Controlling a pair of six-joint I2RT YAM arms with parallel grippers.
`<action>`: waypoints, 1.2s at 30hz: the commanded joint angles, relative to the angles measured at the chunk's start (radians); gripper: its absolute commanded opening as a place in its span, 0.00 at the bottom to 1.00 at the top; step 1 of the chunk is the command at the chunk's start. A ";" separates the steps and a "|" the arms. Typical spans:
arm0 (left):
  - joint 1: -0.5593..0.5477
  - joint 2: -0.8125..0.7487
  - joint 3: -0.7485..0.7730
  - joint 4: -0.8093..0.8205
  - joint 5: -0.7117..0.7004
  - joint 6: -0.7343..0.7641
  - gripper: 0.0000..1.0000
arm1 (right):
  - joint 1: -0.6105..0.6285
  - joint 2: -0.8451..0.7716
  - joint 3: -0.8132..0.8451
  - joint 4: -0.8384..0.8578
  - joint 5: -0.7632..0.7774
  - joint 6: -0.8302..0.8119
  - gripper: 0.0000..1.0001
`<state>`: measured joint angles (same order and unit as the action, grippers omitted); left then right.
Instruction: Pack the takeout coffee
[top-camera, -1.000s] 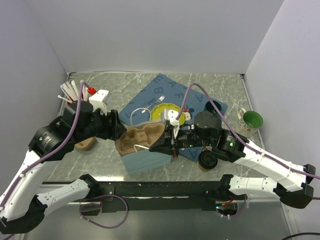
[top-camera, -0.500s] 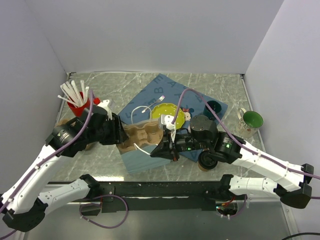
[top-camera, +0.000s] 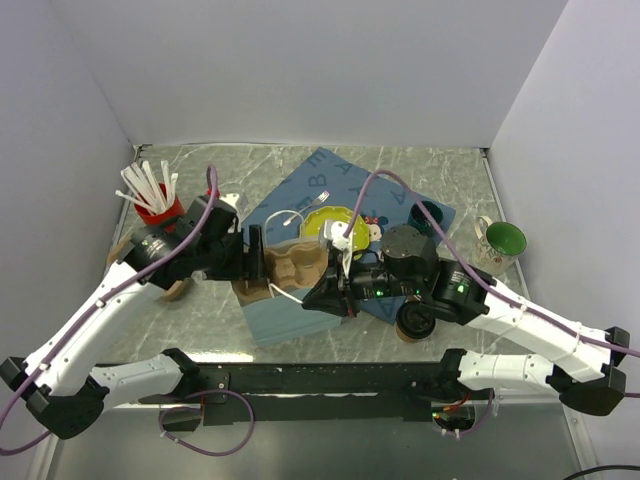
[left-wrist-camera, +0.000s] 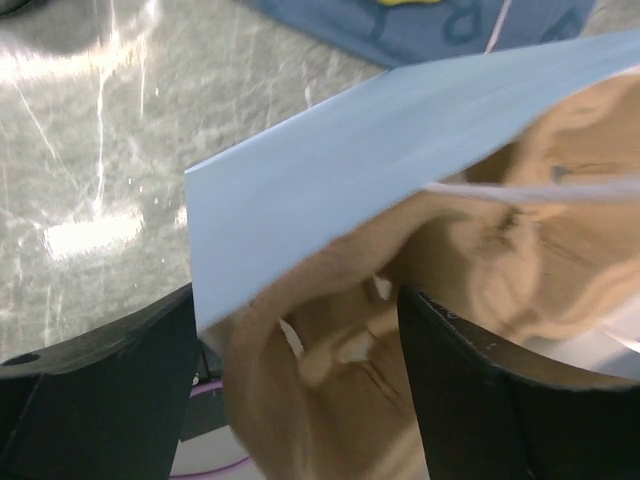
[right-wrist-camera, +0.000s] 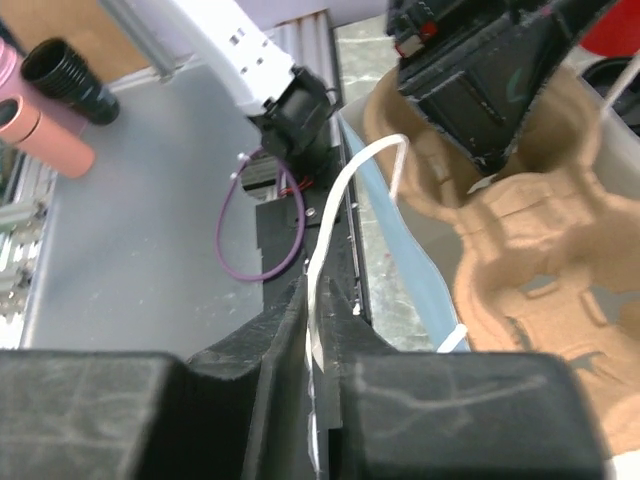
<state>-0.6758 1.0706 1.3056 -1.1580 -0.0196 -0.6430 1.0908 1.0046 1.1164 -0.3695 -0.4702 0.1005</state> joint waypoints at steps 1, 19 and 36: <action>-0.002 -0.003 0.139 -0.023 0.000 0.031 0.82 | 0.006 0.017 0.132 -0.063 0.126 0.056 0.25; -0.002 -0.087 0.199 -0.065 -0.140 -0.023 0.85 | 0.014 0.214 0.512 -0.432 0.637 0.468 0.41; 0.015 -0.020 0.247 -0.152 -0.372 -0.153 0.72 | 0.185 0.603 0.796 -0.717 0.952 0.686 0.63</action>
<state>-0.6731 1.0500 1.5570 -1.3052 -0.3405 -0.7753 1.2652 1.5574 1.8057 -1.0115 0.3637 0.7254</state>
